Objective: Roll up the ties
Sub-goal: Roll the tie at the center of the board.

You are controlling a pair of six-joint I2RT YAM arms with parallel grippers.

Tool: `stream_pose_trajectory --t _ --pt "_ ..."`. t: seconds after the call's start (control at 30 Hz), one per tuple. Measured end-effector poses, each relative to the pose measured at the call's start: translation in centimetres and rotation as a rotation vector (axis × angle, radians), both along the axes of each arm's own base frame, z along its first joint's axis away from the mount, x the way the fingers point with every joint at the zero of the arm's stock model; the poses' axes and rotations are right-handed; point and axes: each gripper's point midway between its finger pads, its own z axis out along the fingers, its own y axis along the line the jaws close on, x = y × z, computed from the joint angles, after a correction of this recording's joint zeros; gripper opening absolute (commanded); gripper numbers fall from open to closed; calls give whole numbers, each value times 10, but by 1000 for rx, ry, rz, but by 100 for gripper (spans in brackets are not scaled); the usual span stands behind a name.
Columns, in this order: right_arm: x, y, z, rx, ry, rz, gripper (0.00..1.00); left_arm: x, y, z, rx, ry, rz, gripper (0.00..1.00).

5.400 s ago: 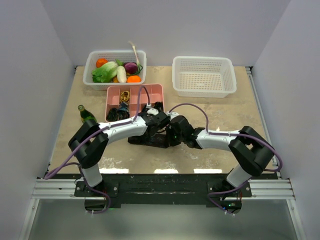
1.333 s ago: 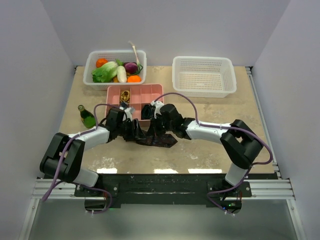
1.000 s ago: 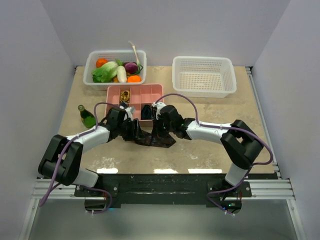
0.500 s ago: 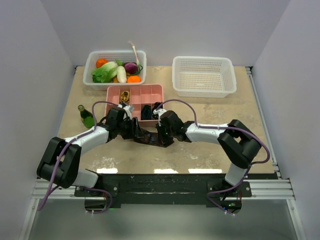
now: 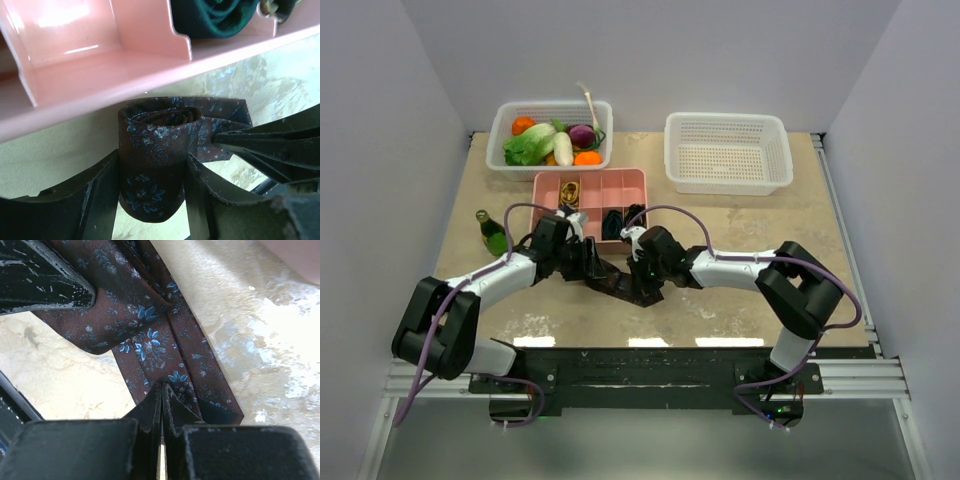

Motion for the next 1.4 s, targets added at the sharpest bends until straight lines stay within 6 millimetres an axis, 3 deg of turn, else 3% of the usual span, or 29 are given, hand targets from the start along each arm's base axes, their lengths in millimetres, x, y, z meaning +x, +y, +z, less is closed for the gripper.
stream_pose_trajectory --t 0.7,1.03,1.2,1.4 --pt "-14 1 3 25 29 47 1 -5 10 13 320 -41 -12 51" --pt "-6 -7 33 64 -70 -6 1 -2 10 15 546 -77 -30 50" --pt "2 -23 44 78 -120 -87 2 0 12 18 666 -100 -17 49" --pt "15 -50 40 74 -116 -202 2 -3 22 21 802 -115 3 49"
